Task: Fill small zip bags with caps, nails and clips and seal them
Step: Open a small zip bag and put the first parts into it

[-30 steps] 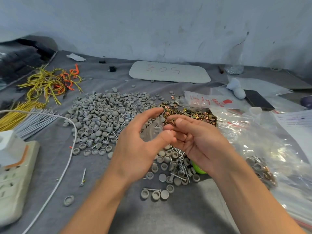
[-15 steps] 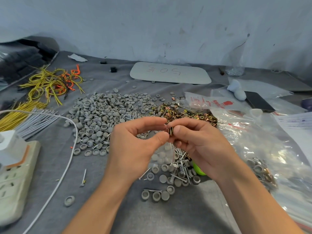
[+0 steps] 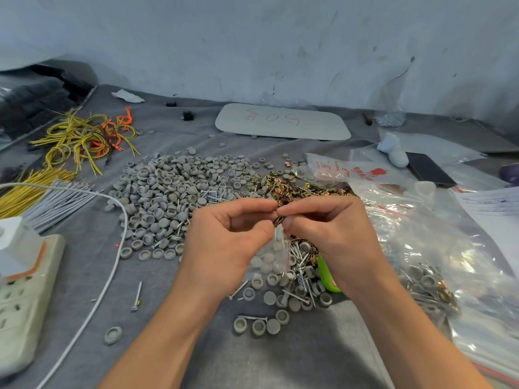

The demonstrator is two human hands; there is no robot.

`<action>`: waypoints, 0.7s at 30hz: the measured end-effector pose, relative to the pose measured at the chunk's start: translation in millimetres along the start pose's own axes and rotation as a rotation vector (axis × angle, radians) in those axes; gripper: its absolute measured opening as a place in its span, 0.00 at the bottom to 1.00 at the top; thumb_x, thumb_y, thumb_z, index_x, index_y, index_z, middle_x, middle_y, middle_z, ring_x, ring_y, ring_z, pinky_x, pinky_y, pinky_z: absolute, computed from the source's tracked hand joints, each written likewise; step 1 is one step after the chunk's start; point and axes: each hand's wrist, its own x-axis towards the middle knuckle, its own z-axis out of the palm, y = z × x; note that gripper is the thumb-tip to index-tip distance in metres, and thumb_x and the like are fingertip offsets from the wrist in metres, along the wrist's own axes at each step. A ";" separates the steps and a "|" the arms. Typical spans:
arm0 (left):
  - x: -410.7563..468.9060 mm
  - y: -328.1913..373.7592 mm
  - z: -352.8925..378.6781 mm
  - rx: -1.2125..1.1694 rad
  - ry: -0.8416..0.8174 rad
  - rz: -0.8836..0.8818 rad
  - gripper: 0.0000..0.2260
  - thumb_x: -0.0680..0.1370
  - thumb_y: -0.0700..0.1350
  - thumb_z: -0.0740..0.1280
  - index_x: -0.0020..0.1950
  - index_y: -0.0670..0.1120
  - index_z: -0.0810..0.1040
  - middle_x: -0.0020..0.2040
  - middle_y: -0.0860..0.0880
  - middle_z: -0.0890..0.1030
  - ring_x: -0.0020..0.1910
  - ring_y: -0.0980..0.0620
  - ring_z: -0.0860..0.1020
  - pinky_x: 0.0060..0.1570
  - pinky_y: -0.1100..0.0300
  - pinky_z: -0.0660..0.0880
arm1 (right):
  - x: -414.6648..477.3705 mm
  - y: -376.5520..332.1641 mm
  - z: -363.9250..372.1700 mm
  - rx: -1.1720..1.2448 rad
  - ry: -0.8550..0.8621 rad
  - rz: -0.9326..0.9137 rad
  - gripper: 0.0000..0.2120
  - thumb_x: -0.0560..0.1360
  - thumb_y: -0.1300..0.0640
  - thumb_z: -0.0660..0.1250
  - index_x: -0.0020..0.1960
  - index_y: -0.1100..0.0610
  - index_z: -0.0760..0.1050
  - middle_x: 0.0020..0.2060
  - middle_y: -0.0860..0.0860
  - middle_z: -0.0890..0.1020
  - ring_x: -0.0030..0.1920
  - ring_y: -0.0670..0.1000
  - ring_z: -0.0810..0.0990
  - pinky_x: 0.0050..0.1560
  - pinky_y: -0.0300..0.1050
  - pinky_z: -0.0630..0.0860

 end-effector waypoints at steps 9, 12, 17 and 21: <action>-0.4 2.2 -0.2 0.036 0.026 0.057 0.18 0.70 0.27 0.75 0.49 0.49 0.87 0.43 0.50 0.88 0.43 0.53 0.87 0.42 0.64 0.81 | -2.6 -3.8 2.6 0.012 -0.034 -0.005 0.14 0.67 0.73 0.76 0.46 0.56 0.89 0.40 0.55 0.89 0.41 0.53 0.88 0.43 0.42 0.83; -1.3 1.3 -2.7 0.088 0.016 0.058 0.18 0.69 0.28 0.76 0.49 0.50 0.87 0.44 0.51 0.88 0.44 0.52 0.87 0.43 0.62 0.82 | -3.2 -3.0 3.9 0.016 -0.035 0.000 0.15 0.66 0.73 0.76 0.45 0.55 0.88 0.40 0.55 0.89 0.42 0.54 0.88 0.44 0.44 0.84; -3.7 4.7 -4.0 0.189 0.005 0.089 0.18 0.70 0.32 0.78 0.47 0.56 0.89 0.41 0.55 0.88 0.41 0.55 0.87 0.40 0.64 0.82 | -3.4 -3.4 3.9 0.044 -0.043 0.030 0.17 0.66 0.76 0.76 0.45 0.55 0.89 0.41 0.55 0.89 0.42 0.54 0.89 0.44 0.42 0.83; -6.4 5.8 -0.1 0.317 0.106 0.172 0.16 0.67 0.36 0.79 0.43 0.58 0.88 0.37 0.60 0.86 0.36 0.60 0.85 0.37 0.69 0.79 | -3.7 -3.5 4.1 0.141 -0.044 0.131 0.13 0.66 0.72 0.77 0.45 0.56 0.88 0.40 0.58 0.88 0.41 0.55 0.88 0.44 0.45 0.83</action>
